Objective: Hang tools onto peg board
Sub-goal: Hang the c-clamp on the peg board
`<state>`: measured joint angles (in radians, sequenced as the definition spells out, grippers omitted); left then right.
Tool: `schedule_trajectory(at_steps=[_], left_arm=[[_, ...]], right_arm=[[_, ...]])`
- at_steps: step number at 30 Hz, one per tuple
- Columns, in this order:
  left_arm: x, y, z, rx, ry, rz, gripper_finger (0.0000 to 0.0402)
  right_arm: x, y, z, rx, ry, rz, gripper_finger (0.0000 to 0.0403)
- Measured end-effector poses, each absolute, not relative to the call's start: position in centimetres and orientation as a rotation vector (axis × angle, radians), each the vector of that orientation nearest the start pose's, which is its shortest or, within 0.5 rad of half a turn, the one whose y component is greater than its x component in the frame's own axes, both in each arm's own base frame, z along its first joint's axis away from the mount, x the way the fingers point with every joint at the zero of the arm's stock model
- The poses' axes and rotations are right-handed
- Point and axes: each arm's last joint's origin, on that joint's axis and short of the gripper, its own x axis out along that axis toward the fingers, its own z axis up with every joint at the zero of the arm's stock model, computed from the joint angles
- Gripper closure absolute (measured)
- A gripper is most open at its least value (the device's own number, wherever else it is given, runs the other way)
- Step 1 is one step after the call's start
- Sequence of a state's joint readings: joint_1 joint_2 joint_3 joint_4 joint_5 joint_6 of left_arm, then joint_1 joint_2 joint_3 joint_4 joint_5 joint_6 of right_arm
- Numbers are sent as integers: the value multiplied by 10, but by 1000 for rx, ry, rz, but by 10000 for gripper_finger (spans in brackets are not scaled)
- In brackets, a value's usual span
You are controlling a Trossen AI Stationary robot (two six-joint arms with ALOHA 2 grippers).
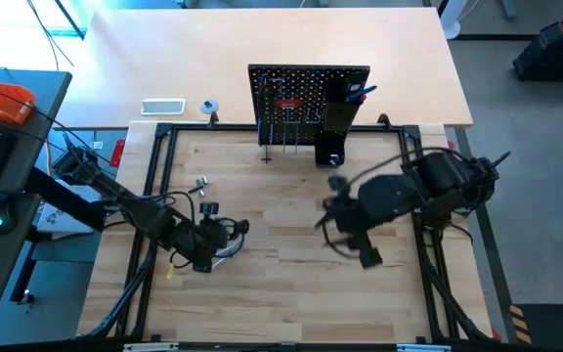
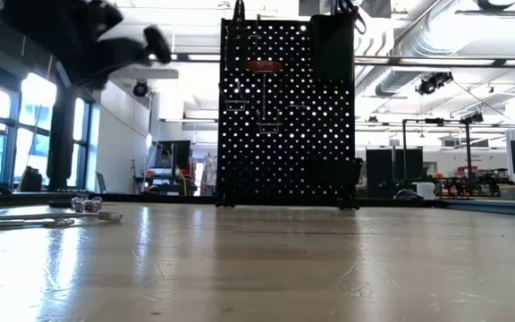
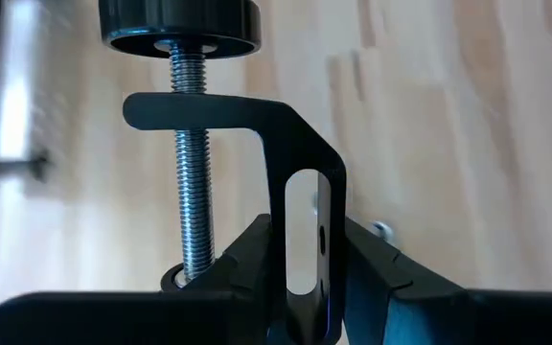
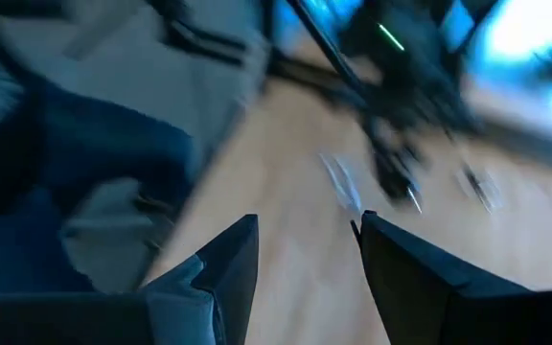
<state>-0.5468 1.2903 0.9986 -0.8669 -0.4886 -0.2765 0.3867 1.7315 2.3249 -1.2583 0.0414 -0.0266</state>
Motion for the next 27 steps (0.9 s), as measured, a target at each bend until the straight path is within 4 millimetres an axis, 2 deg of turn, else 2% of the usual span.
schedule_trajectory(at_steps=[3, 6, 14, 21, 27], left_arm=[[214, -107, 267, 383, 952, 123, 330], [220, -102, 271, 434, 912, 159, 330], [236, -86, 277, 492, 840, 204, 330], [248, -67, 282, 538, 805, 242, 330], [254, -50, 280, 604, 843, 293, 330]], right_arm=[[294, 131, 495, -210, 539, 478, 226], [303, 139, 490, -255, 518, 528, 226], [341, 149, 451, -304, 639, 582, 226], [366, 143, 423, -319, 743, 568, 226], [375, 135, 424, -288, 691, 637, 226]])
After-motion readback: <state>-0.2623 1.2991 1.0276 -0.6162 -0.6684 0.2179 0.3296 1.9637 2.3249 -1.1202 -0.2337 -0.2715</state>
